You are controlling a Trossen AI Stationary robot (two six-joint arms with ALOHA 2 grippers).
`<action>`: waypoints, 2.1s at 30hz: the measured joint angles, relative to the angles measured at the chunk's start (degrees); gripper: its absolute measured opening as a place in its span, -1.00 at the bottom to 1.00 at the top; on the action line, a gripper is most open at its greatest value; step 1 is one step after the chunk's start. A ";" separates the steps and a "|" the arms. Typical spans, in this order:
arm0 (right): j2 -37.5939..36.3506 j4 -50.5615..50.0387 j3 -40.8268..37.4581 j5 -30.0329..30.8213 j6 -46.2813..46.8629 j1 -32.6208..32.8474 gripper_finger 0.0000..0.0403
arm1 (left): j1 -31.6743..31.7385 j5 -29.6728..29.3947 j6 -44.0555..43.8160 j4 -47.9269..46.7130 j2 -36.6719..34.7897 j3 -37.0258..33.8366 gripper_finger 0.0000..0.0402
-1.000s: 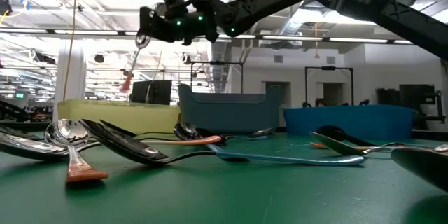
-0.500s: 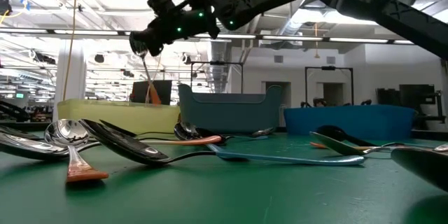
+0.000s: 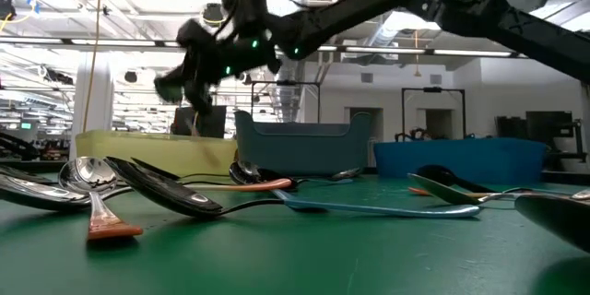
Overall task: Sort silverware by color (type)
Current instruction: Put the orange spoon into the yellow bin, then put the black spoon into the light blue bin
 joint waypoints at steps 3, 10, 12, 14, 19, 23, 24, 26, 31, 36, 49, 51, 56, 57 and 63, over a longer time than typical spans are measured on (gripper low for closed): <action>-0.02 -0.47 0.55 1.10 0.03 0.37 -0.97 | 0.00 -0.04 0.54 -0.17 0.01 0.00 -0.12; -0.25 -1.07 0.66 1.15 1.90 -0.55 -0.96 | 0.00 -1.08 1.07 -0.25 0.01 0.00 -0.12; -0.24 -1.05 0.61 1.20 3.12 -0.86 -0.96 | 0.00 -1.09 1.07 -0.31 0.01 0.00 -0.12; -0.40 -1.09 0.68 0.74 4.17 -1.02 -0.96 | -0.01 -1.32 1.15 -0.29 0.01 0.00 -0.12; -0.37 -2.91 0.70 -0.56 6.69 -1.04 -0.92 | 0.00 -2.72 1.51 -0.32 0.01 0.00 -0.12; -0.37 -2.40 0.70 -0.58 6.93 -1.05 -0.83 | 0.00 -2.92 1.53 -0.92 0.01 0.00 -0.12; -0.37 -2.43 0.70 -0.58 6.99 -1.06 -0.81 | 0.00 -2.92 1.52 -1.20 0.01 0.00 -0.12; -0.37 -2.75 0.70 -1.01 8.84 -1.13 -0.77 | 0.00 -2.91 1.29 -1.55 0.01 -0.01 -0.12; -0.37 -2.56 0.70 -2.64 12.78 -1.43 -0.70 | -0.01 -3.03 1.85 -1.54 0.01 -0.02 -0.12; -0.37 -2.57 0.70 -2.74 14.96 -1.67 -0.62 | 0.00 -3.04 4.18 -1.50 0.01 -0.02 -0.12; -3.99 -2.45 0.54 5.02 18.79 -0.14 -0.44 | 0.00 -5.37 5.83 -1.52 -0.01 -0.02 -0.12; -7.58 -2.83 0.54 9.90 18.81 0.47 -0.44 | -0.01 -5.98 6.50 -1.50 -0.01 -0.02 -0.12; -19.77 -13.54 0.81 27.25 20.33 2.77 -0.44 | -0.02 -8.50 7.82 -0.95 -0.01 -0.02 -0.12; -22.02 -17.89 0.81 29.55 22.12 3.21 -0.44 | -0.01 -8.65 7.87 -0.81 -0.04 -0.02 -0.12; -33.16 -46.37 0.61 30.23 41.67 5.53 -0.44 | 0.00 -8.38 8.17 -0.62 -0.08 -0.02 -0.12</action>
